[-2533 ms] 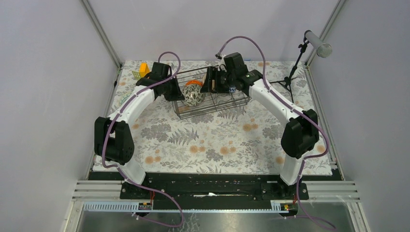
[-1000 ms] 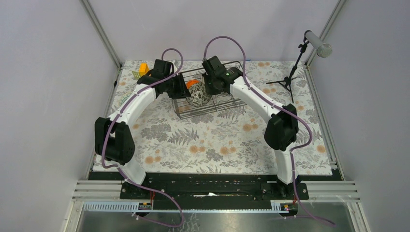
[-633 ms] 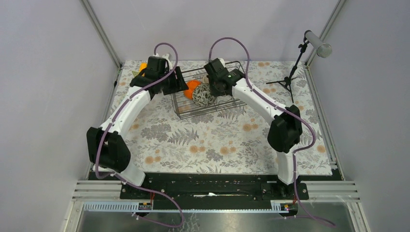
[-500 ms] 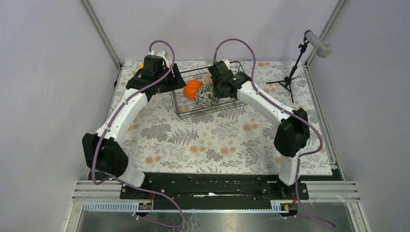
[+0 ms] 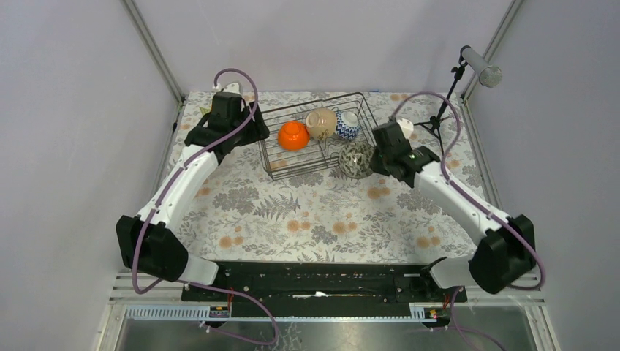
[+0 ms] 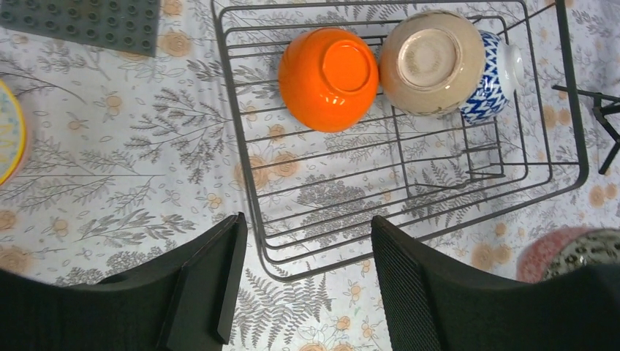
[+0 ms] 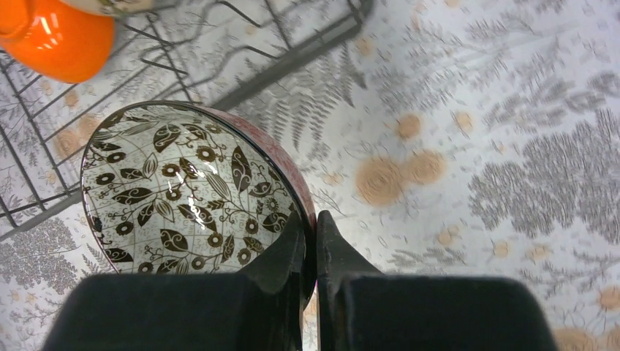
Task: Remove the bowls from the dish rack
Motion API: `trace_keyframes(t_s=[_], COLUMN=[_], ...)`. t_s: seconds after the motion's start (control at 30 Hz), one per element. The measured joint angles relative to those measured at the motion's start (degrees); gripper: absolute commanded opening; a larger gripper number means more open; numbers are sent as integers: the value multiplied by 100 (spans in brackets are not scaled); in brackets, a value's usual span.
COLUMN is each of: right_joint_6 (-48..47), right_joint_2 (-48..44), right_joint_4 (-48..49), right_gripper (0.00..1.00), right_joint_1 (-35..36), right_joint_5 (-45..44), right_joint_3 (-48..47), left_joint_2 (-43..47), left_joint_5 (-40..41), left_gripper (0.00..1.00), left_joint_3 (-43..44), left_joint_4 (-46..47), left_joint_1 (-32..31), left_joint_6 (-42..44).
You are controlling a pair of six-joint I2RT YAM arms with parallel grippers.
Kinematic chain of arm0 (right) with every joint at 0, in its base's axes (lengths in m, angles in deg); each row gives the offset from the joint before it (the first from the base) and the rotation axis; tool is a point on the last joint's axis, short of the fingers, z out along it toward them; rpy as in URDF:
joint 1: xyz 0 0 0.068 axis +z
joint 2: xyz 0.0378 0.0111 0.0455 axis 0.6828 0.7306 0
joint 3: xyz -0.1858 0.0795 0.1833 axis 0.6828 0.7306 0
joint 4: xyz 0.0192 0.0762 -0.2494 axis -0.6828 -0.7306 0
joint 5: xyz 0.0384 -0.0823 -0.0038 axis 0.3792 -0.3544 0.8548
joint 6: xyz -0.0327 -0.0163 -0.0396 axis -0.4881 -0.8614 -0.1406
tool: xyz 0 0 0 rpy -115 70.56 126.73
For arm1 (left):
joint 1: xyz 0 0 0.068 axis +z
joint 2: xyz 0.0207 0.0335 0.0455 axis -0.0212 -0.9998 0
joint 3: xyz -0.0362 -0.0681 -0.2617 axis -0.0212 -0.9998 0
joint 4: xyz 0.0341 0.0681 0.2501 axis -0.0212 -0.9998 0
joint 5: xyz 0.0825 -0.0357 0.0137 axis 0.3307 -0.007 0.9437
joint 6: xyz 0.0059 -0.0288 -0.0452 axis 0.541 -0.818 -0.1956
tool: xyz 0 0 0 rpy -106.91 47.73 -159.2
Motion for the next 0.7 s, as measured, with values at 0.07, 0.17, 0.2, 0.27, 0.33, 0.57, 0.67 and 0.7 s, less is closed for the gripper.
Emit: trace_keyframes(t_s=[0.07, 0.17, 0.2, 0.27, 0.33, 0.57, 0.67, 0.7], right_joint_6=[188, 531, 684, 949, 1346, 1764, 1812, 1814], right_joint_2=[-365, -802, -935, -1128, -1298, -1128, -857, -776], right_joint_4=[59, 142, 177, 234, 232, 345, 466, 505], right_gripper=[0, 0, 0, 0, 0, 0, 0, 0], right_joint_1=[-68, -192, -267, -433, -765, -1602, -1899, -1982], right_joint_5=[-15, -15, -13, -20, -83, -9, 63, 125], right_joint_3=[433, 994, 1200, 1530, 1934, 2057, 2057, 2057], left_joint_2=[90, 247, 286, 334, 348, 348, 348, 348], left_joint_5=[109, 262, 315, 442, 699, 1027, 1034, 1032], left_gripper=[71, 81, 86, 99, 99, 99, 99, 99], left_joint_3=[-52, -153, -184, -240, -348, -483, -518, -525], left_joint_4=[4, 2, 0, 11, -7, -48, -52, -55], left_joint_1=[0, 0, 0, 0, 2, 39, 50, 50], left_joint_6=[-7, -17, -33, -76, -219, -339, -337, -332])
